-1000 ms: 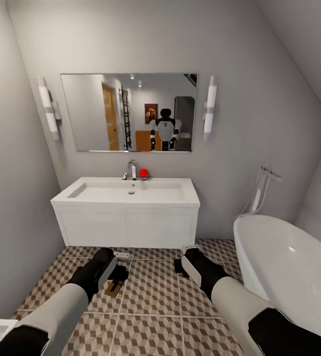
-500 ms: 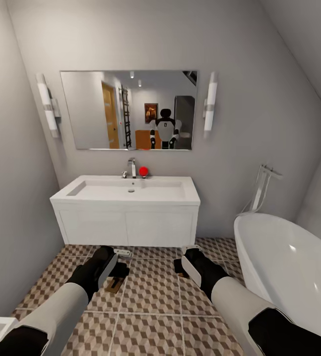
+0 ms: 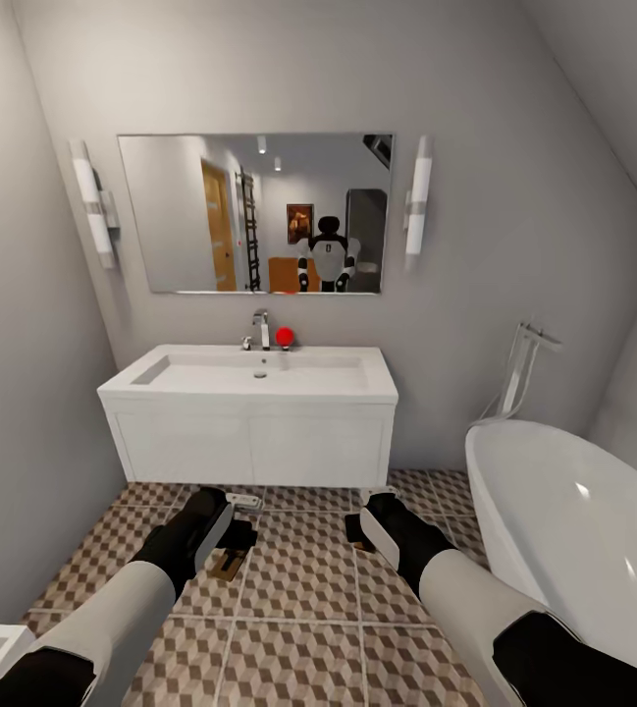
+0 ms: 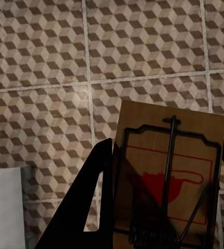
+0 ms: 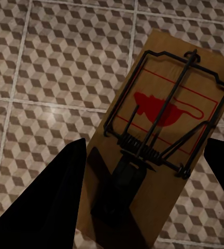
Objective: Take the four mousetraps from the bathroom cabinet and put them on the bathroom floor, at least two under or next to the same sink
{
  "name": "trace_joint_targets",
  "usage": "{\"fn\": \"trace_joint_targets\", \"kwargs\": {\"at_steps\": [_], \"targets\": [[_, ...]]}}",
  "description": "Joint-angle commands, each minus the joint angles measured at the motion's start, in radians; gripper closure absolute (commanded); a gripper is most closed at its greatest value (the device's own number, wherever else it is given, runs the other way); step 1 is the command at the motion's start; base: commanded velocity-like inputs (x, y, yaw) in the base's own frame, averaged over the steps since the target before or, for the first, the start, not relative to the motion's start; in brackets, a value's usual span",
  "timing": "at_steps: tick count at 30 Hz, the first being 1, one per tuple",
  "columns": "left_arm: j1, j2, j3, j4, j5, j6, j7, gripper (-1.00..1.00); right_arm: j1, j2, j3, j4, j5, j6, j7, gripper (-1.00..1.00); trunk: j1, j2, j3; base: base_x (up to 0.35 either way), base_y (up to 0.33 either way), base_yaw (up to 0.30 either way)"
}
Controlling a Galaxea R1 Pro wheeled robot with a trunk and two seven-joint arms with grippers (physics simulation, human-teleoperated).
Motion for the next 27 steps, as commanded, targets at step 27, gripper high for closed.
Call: {"fn": "trace_joint_targets", "kwargs": {"at_steps": [27], "targets": [[-0.001, 0.001, -0.005, -0.002, 0.009, 0.003, 0.010, 1.00, -0.001, 0.000, 0.005, -0.001, -0.010, 0.003, -0.007, 1.00, 0.104, -0.190, -0.086, 0.000, 0.000, 0.000]]}}
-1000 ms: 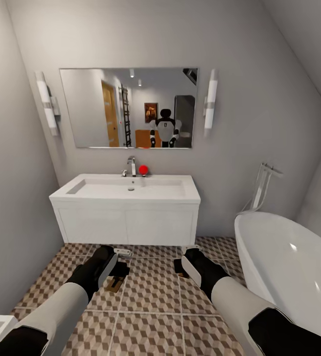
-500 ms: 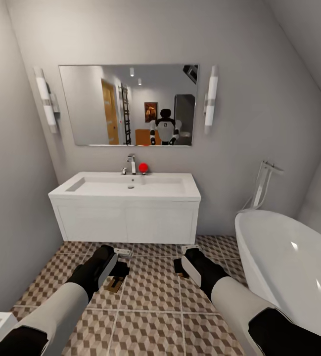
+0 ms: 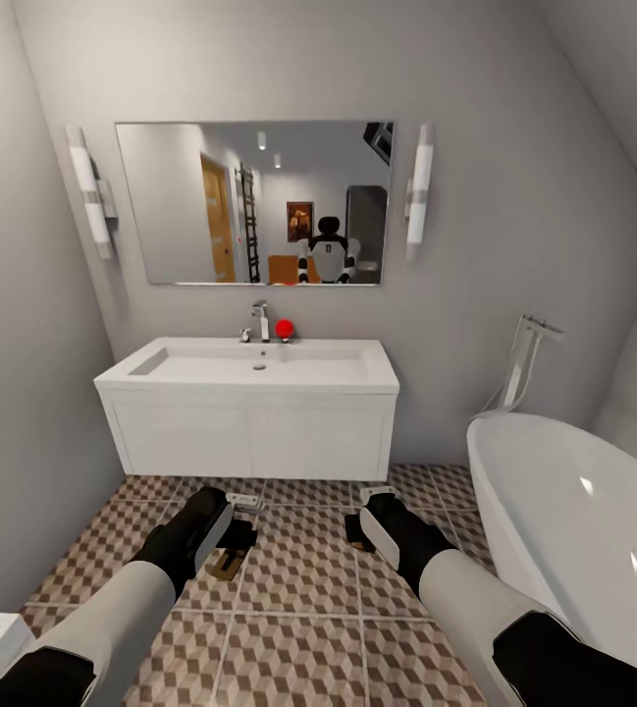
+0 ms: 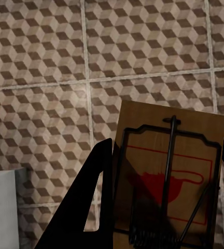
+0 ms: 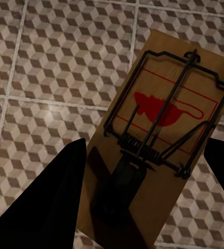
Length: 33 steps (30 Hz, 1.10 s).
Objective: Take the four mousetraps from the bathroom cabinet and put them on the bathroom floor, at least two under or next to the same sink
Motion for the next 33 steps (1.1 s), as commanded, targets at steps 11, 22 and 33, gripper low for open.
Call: {"fn": "trace_joint_targets", "kwargs": {"at_steps": [11, 22, 33], "targets": [[-0.001, 0.001, -0.005, -0.001, 0.009, 0.004, 0.009, 1.00, -0.001, 0.000, 0.005, -0.001, -0.009, 0.002, -0.008, 1.00, 0.042, -0.078, -0.036, 0.000, 0.000, 0.000], [-0.001, -0.002, -0.007, -0.003, 0.008, 0.005, 0.010, 1.00, -0.001, 0.000, 0.005, -0.001, -0.009, 0.003, -0.007, 1.00, 0.084, -0.155, -0.070, 0.000, 0.000, 0.000], [-0.001, 0.000, -0.005, -0.004, 0.009, 0.005, 0.009, 1.00, -0.001, 0.000, 0.005, -0.002, -0.009, 0.001, -0.006, 1.00, 0.127, -0.232, -0.105, 0.000, 0.000, 0.000]]}}
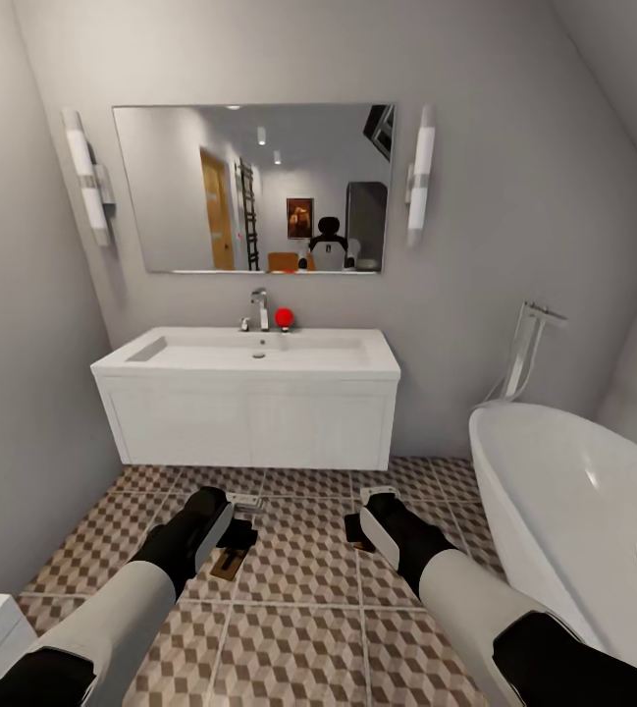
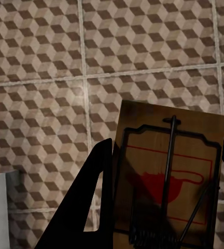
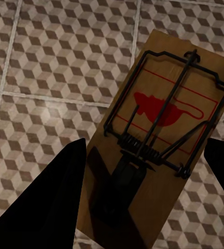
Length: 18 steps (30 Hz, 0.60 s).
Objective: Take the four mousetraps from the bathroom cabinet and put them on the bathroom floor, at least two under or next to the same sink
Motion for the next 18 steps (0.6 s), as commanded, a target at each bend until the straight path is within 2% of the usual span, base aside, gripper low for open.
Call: {"fn": "trace_joint_targets", "kwargs": {"at_steps": [1, 18], "targets": [[-0.001, 0.001, -0.004, -0.001, 0.009, 0.004, 0.009, 1.00, -0.001, 0.000, 0.005, 0.000, -0.009, 0.003, -0.009, 1.00, 0.004, -0.008, -0.004, 0.000, 0.000, 0.000], [0.000, -0.001, -0.007, -0.001, 0.008, 0.004, 0.009, 1.00, -0.001, 0.000, 0.005, 0.000, -0.009, 0.002, -0.009, 1.00, 0.069, -0.127, -0.058, 0.000, 0.000, 0.000]]}}
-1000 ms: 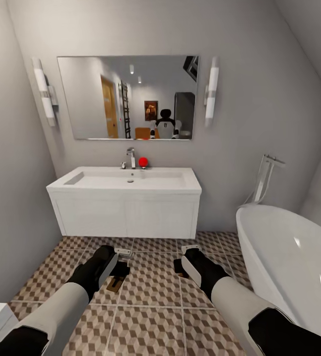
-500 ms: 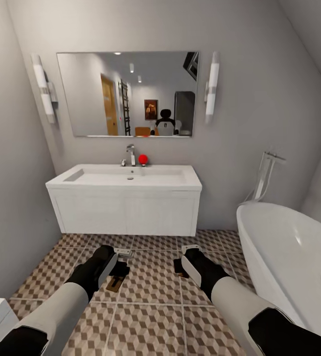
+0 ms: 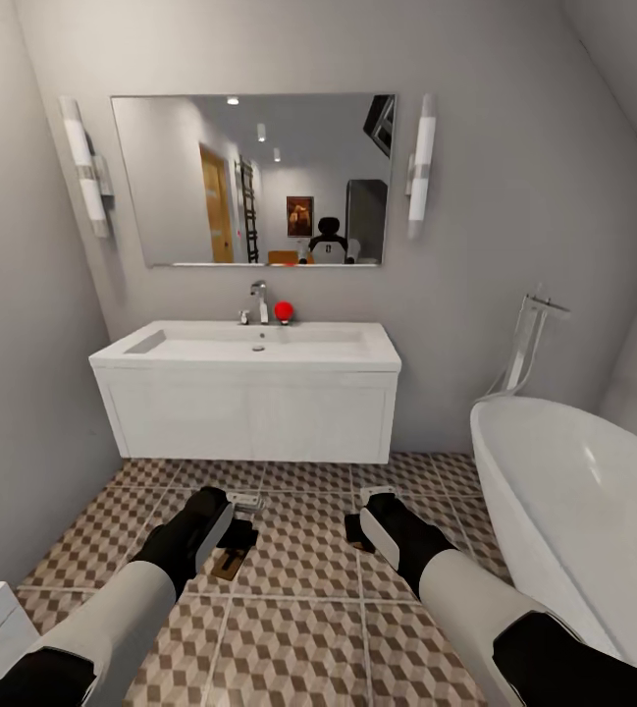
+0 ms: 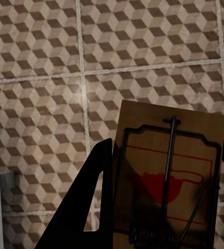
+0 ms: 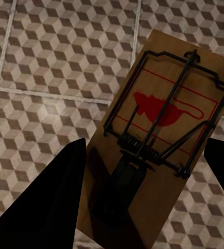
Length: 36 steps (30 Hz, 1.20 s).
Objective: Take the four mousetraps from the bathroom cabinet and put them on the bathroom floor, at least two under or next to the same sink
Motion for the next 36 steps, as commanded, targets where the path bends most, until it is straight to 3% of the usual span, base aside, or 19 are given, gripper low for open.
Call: {"fn": "trace_joint_targets", "kwargs": {"at_steps": [1, 36], "targets": [[-0.001, 0.001, -0.004, -0.001, 0.009, 0.004, 0.009, 1.00, -0.001, 0.000, 0.005, -0.001, -0.009, 0.003, -0.009, 1.00, 0.004, -0.008, -0.004, 0.000, 0.000, 0.000], [-0.001, -0.001, -0.005, -0.002, 0.009, 0.002, 0.009, 1.00, -0.001, 0.000, 0.005, 0.000, -0.009, 0.003, -0.007, 1.00, 0.138, -0.253, -0.114, 0.000, 0.000, 0.000]]}}
